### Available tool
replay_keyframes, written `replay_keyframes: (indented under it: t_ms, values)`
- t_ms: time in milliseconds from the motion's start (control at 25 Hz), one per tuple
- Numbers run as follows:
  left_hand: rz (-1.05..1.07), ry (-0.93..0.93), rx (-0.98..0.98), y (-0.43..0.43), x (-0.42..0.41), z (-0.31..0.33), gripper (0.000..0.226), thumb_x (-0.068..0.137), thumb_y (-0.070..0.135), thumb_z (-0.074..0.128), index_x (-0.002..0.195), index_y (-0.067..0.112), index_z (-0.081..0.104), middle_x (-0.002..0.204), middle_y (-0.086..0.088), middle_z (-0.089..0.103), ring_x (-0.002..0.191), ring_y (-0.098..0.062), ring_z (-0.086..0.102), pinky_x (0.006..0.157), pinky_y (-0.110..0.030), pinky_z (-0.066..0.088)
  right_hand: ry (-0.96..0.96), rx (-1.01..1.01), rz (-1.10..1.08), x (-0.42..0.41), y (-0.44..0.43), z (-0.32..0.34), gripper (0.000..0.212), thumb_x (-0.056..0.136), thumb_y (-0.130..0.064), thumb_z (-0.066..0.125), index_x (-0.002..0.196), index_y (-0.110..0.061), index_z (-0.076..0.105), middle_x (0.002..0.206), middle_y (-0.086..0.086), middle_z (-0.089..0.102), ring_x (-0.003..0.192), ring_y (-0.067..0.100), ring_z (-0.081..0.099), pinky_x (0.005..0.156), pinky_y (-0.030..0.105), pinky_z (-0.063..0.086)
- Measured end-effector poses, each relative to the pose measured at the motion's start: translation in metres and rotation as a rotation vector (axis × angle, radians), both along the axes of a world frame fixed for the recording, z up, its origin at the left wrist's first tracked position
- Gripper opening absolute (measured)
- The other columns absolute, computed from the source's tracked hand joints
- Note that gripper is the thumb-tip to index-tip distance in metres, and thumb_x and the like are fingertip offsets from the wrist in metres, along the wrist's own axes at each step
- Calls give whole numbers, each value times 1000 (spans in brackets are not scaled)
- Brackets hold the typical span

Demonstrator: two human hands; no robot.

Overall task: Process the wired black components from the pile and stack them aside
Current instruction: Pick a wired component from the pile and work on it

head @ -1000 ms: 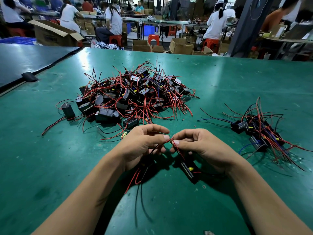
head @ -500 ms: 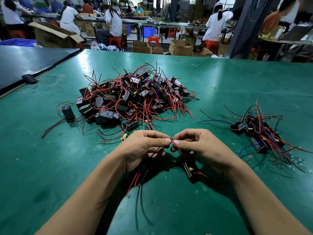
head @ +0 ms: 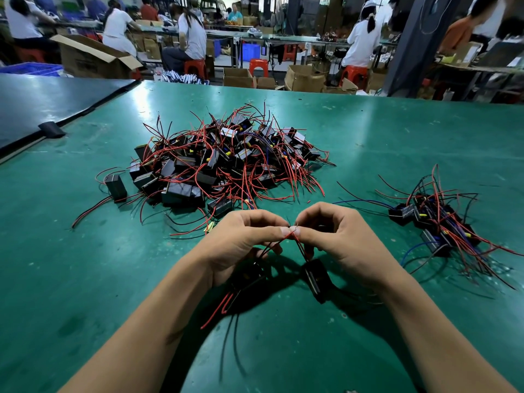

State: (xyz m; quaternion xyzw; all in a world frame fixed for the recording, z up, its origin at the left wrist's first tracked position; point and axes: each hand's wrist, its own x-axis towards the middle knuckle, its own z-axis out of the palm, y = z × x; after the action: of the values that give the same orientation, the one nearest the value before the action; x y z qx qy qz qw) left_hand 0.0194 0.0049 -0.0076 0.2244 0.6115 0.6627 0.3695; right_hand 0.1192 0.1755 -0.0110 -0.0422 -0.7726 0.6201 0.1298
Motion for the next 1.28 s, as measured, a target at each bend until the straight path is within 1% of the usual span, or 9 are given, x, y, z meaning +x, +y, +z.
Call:
replay_keyframes:
  t_ms: [200,360,520,640,760,960,1120,1200,1280]
  values:
    - [11,67,3,-1,-2,0,22,63,24,83,81,14,75,77,-6,64,65,-12,55,60,-25,42,30,82,-54,0,-5,1,10,82,-20,79,87,-18,70,74,-3,69,62,15,63,63,30,53]
    - [-41,47,3,-2,-3,-2,18,69,24,82,84,17,76,86,-9,65,64,-11,52,57,-21,40,11,81,-60,1,-2,0,13,78,-23,82,84,-21,71,72,-1,61,66,15,53,65,34,42]
    - [-59,15,21,-2,-2,-3,25,65,28,81,86,15,76,85,-5,69,61,-10,52,55,-19,41,15,3,-5,1,-2,2,16,72,-29,82,81,-21,71,72,-3,66,63,13,58,61,22,47]
    - [-43,3,21,-2,-2,-3,27,61,29,81,83,14,76,82,-6,70,61,-10,54,55,-20,42,23,33,-4,1,-2,1,19,75,-35,79,84,-20,71,74,-2,69,62,16,64,61,24,48]
    - [-21,18,17,-1,-1,-2,25,62,26,80,83,12,76,81,-6,71,63,-10,55,56,-20,44,47,86,-42,0,-3,0,15,81,-32,76,86,-19,71,74,-1,69,60,17,64,62,28,50]
    - [33,38,7,0,1,-1,30,63,25,79,87,7,74,81,-7,72,61,-9,56,56,-19,45,100,201,-84,2,-5,-1,4,85,-25,74,84,-24,70,73,-4,68,56,13,62,60,27,48]
    - [78,22,-13,0,-1,-2,18,67,21,79,81,12,75,76,-4,71,58,-9,55,60,-24,43,146,302,-97,4,-4,1,10,87,-13,76,86,-23,75,77,-5,72,55,12,64,59,24,52]
    - [74,27,-17,-1,-2,-3,9,73,17,78,81,12,75,75,-2,71,59,-9,54,60,-24,42,194,373,-105,4,-6,2,9,84,-12,78,88,-20,77,80,-5,73,57,14,65,59,27,55]
    - [65,32,-18,-2,-2,-3,12,74,17,77,83,10,74,75,-2,70,59,-9,54,60,-25,41,239,435,-107,3,-6,3,9,83,-11,79,88,-17,77,82,-4,73,59,15,64,59,31,55]
